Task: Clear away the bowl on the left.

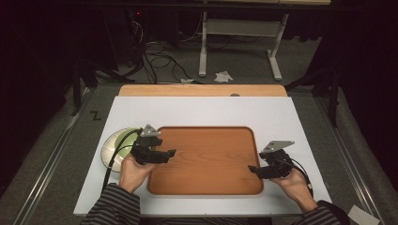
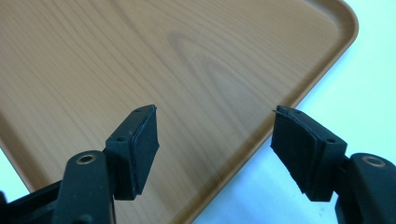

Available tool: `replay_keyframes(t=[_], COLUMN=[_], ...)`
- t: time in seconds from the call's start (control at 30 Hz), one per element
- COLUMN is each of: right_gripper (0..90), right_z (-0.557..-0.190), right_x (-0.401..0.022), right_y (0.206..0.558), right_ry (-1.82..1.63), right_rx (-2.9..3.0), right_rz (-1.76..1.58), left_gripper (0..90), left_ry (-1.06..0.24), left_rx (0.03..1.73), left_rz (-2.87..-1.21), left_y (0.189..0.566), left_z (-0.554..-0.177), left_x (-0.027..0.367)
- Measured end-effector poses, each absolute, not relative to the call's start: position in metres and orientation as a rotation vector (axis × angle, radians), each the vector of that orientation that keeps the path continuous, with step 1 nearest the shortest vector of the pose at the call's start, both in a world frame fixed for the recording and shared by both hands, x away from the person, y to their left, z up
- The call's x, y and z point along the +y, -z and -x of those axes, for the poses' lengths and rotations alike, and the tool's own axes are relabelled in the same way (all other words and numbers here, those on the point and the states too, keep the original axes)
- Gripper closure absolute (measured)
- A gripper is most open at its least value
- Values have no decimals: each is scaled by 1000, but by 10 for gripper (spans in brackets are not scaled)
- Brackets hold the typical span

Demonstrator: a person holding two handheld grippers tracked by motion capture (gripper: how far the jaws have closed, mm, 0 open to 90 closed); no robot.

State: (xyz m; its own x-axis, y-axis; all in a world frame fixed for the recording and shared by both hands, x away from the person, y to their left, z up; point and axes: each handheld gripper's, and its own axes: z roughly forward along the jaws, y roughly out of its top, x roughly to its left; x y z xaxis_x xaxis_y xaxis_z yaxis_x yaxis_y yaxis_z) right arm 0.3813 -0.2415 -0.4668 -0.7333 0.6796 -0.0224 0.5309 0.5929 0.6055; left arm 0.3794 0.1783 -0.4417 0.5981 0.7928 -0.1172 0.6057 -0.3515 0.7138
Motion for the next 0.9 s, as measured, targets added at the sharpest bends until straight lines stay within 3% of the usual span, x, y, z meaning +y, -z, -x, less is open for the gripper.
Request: replay_keyframes(t=[0.9], right_gripper=[310], right_z=[-381], right_x=[-246], right_y=[461], right_ry=[-911], right_rx=[2516], right_rz=[-1016], left_gripper=[320], left_ry=[-322], left_rx=[1170], left_rz=[-2055], left_y=[438], left_z=[-381], left_x=[207])
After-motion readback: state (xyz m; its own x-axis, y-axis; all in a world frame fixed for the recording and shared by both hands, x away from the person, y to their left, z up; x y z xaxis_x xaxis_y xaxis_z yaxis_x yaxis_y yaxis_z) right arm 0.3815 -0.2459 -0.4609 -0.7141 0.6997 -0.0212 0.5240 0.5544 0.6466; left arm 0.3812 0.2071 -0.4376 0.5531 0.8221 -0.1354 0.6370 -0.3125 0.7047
